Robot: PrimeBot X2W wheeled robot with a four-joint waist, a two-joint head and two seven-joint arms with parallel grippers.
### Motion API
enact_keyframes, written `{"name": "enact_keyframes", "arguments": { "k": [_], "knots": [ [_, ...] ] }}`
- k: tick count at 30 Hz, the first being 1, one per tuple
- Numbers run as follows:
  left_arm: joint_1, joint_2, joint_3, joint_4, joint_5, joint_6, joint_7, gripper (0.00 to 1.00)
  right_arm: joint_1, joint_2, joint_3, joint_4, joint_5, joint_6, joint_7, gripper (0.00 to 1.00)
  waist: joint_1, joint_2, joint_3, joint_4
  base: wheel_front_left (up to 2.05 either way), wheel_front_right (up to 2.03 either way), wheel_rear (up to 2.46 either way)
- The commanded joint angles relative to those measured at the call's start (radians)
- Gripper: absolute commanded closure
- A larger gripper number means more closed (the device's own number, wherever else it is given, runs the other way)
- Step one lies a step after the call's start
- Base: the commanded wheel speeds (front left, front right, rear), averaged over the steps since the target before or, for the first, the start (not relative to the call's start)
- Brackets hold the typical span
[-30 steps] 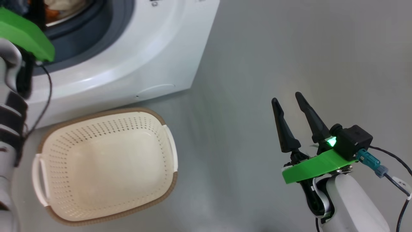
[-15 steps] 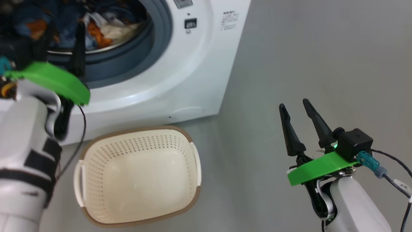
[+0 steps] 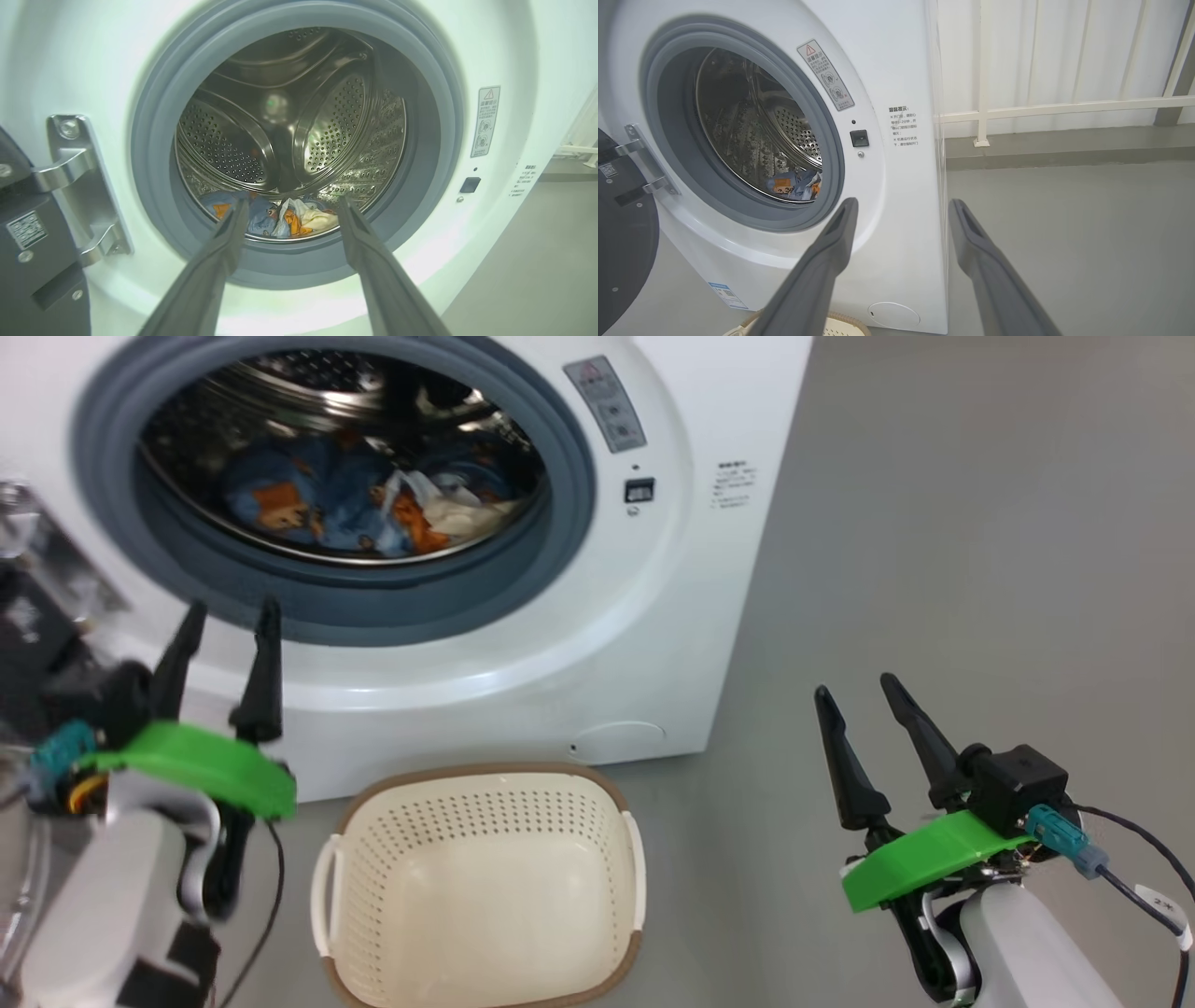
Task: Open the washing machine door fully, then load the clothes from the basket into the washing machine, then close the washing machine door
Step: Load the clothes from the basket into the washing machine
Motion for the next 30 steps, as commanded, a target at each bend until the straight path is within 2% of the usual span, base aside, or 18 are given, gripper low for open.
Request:
{"name": "enact_keyframes", "arguments": {
  "k": [1, 13, 26, 30],
  "knots": [
    [0.011, 0.038, 0.043, -0.038, 0.015, 0.012, -0.006, 0.0, 0.002, -0.008, 0.023, -0.017, -0.003, 0.004, -0.008, 0.0, 0.0001, 0.0, -0.045, 0.043, 0.0, 0.0, 0.0],
    [0.269, 0.042, 0.12, -0.249, 0.057, 0.068, -0.006, 0.0, 0.045, -0.054, 0.031, -0.01, 0.035, 0.004, -0.008, 0.0, 0.0001, 0.0, -0.111, 0.106, 0.0, 0.0, 0.0],
    [0.429, 0.062, 0.19, -0.388, 0.032, 0.114, -0.006, 0.0, 0.063, -0.068, 0.041, -0.021, 0.051, 0.004, -0.008, 0.0, 0.0001, 0.0, -0.123, 0.111, 0.0, 0.0, 0.0],
    [0.46, 0.061, 0.195, -0.41, 0.021, 0.113, -0.006, 0.0, 0.064, -0.075, 0.044, -0.021, 0.055, 0.004, -0.008, 0.0, 0.0001, 0.0, -0.128, 0.112, 0.0, 0.0, 0.0]
  ]
}}
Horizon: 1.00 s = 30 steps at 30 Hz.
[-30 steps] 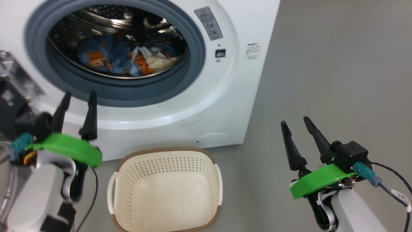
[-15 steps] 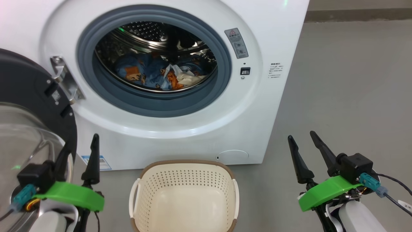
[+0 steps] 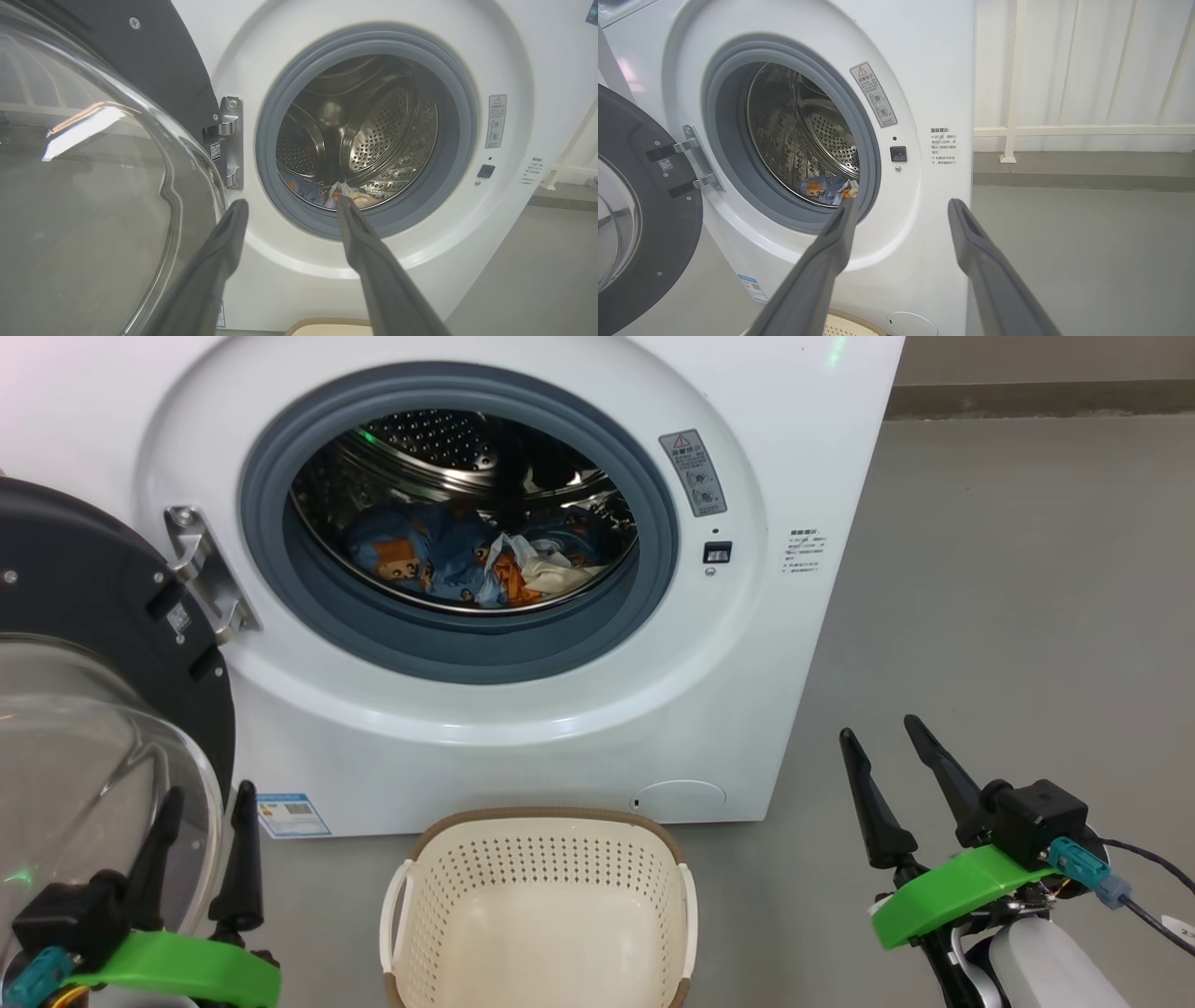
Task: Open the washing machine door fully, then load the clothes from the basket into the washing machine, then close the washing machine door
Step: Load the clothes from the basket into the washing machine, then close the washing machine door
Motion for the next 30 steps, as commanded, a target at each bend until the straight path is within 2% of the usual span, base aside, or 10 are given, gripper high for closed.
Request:
{"name": "enact_keyframes", "arguments": {
  "k": [1, 30],
  "knots": [
    [-0.016, 0.031, 0.045, -0.038, -0.013, -0.001, -0.006, 0.0, 0.001, -0.008, 0.023, -0.025, 0.018, 0.004, -0.008, 0.0, 0.0, 0.0, -0.002, 0.001, 0.0, 0.0, 0.0],
    [0.018, 0.027, 0.061, -0.033, -0.028, -0.041, -0.005, 0.0, -0.01, -0.011, 0.036, -0.019, 0.026, 0.004, -0.008, 0.0, 0.0, 0.0, -0.003, -0.007, 0.0, 0.0, 0.0]
  ]
}}
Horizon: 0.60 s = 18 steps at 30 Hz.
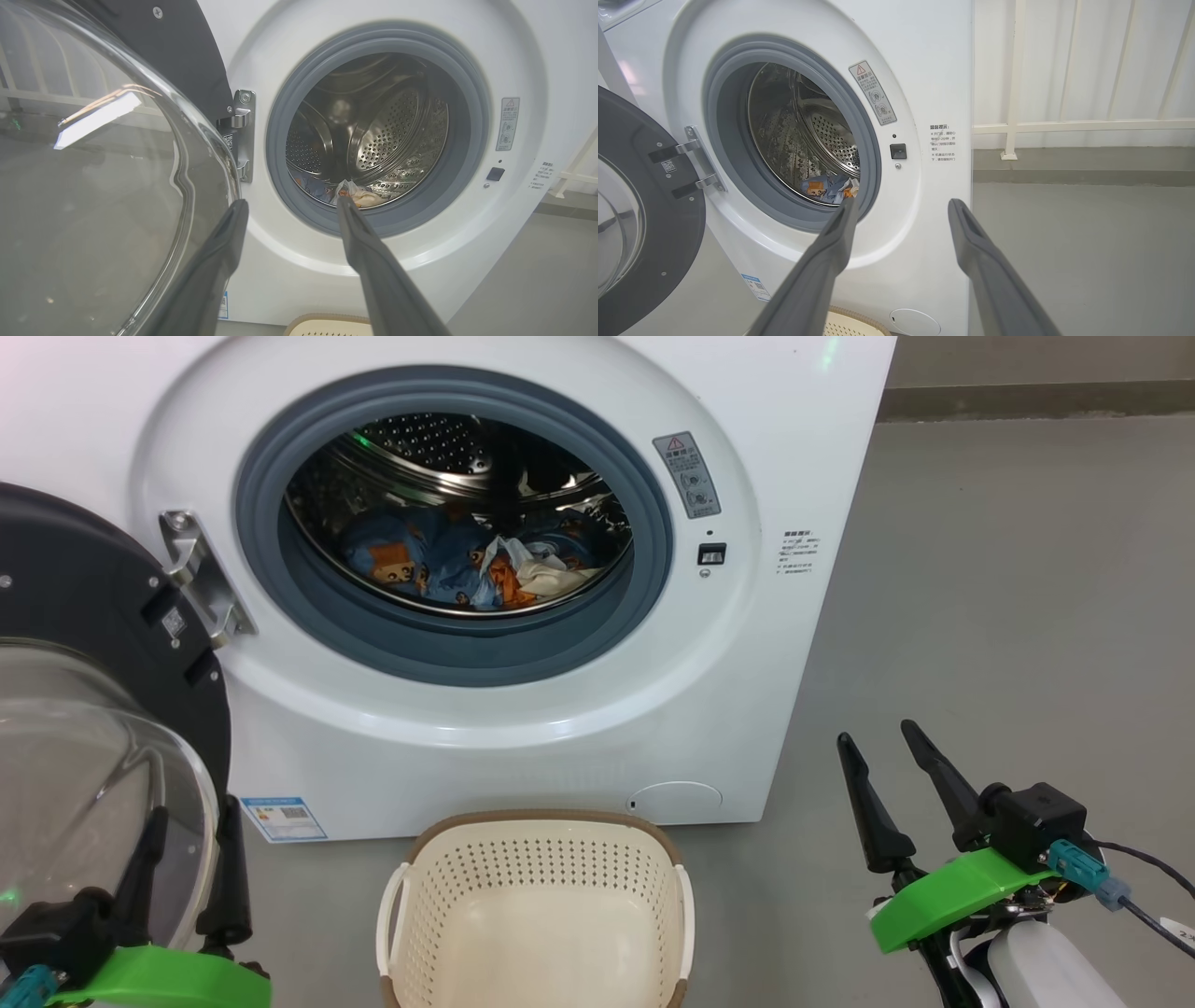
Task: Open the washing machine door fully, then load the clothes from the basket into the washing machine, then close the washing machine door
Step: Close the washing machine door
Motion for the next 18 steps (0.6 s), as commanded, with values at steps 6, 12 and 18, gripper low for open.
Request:
{"name": "enact_keyframes", "arguments": {
  "k": [6, 12, 18],
  "knots": [
    [-0.022, 0.028, 0.041, -0.013, 0.0, -0.004, -0.005, 0.0, -0.015, -0.003, 0.021, -0.02, 0.0, 0.004, -0.008, 0.0, 0.0, 0.0, 0.001, -0.002, 0.0, 0.0, 0.0],
    [-0.023, 0.026, 0.043, -0.01, 0.0, 0.001, -0.005, 0.0, -0.016, -0.002, 0.02, -0.019, 0.0, 0.004, -0.008, 0.0, 0.0, 0.0, 0.0, -0.002, -0.11, 0.11, 0.0],
    [-0.025, 0.023, 0.044, -0.009, -0.001, 0.002, -0.006, 0.0, -0.015, -0.002, 0.019, -0.019, 0.0, 0.004, -0.008, 0.0, 0.0, 0.0, -0.001, -0.002, -0.83, 0.83, 0.0]
  ]
}}
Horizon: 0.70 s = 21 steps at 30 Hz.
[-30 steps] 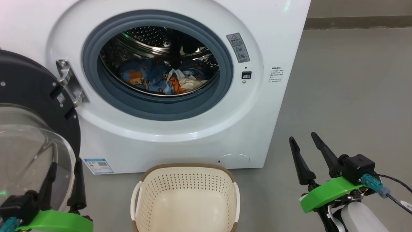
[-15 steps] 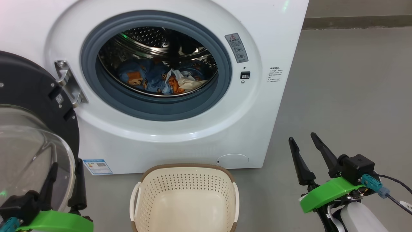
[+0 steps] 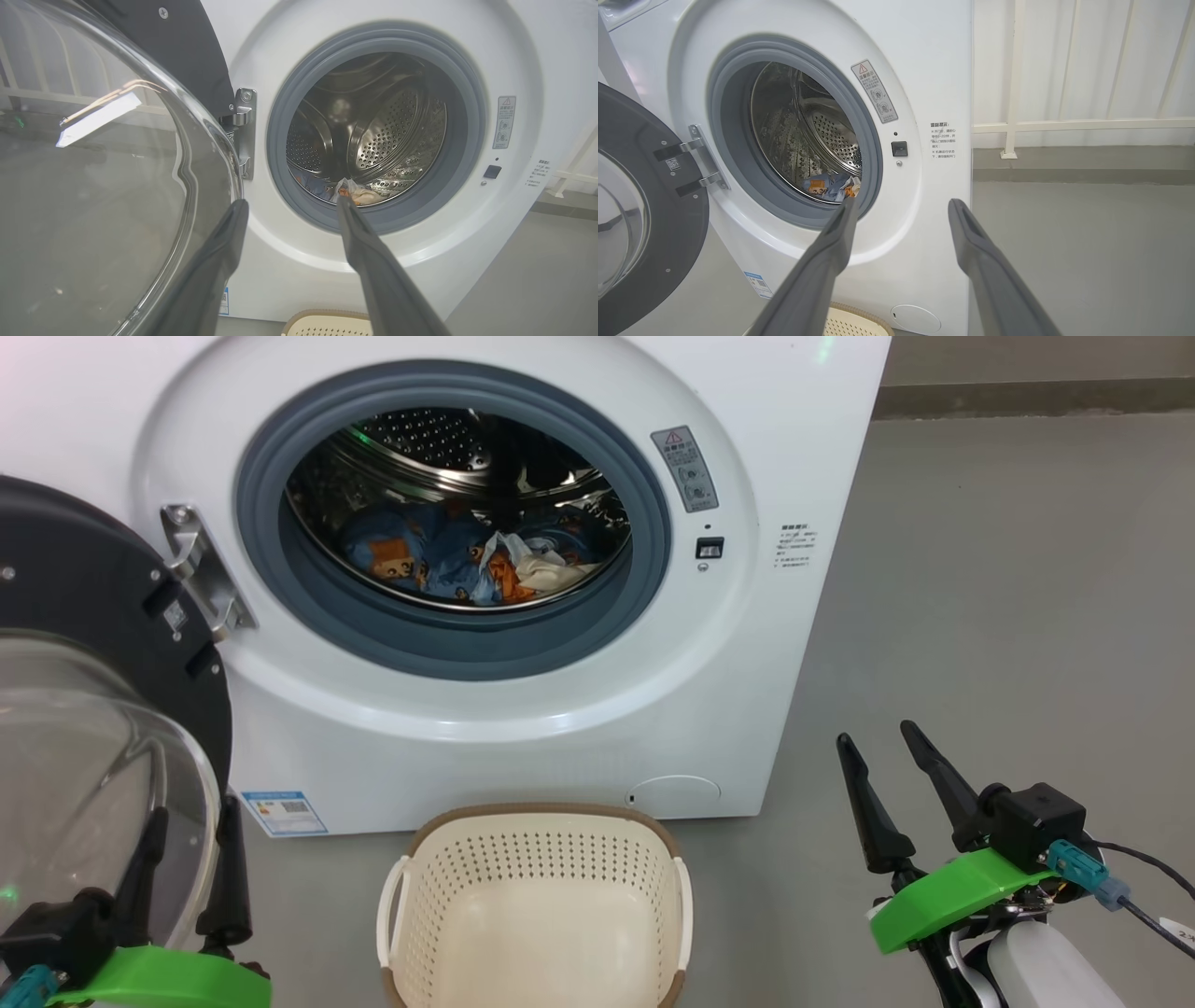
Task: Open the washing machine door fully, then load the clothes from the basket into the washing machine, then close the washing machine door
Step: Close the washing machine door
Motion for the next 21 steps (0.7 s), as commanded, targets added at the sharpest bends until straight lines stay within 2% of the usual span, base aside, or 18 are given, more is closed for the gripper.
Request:
{"name": "enact_keyframes", "arguments": {
  "k": [1, 12, 21],
  "knots": [
    [-0.025, 0.025, 0.043, -0.012, -0.001, 0.0, -0.006, 0.0, -0.015, -0.002, 0.019, -0.021, 0.001, 0.004, -0.008, 0.0, -0.0001, 0.0, 0.0, 0.0, -1.31, 1.31, 0.0],
    [-0.026, 0.026, 0.041, -0.009, -0.004, -0.006, -0.006, 0.0, -0.013, 0.0, 0.018, -0.022, 0.001, 0.004, -0.008, 0.0, -0.0001, 0.0, -0.002, -0.003, -1.59, 1.59, 0.0],
    [-0.025, 0.027, 0.036, -0.011, -0.004, -0.004, -0.006, 0.0, -0.012, 0.0, 0.019, -0.022, 0.002, 0.004, -0.008, 0.0, -0.0001, 0.0, -0.006, -0.008, -0.49, 0.49, 0.0]
  ]
}}
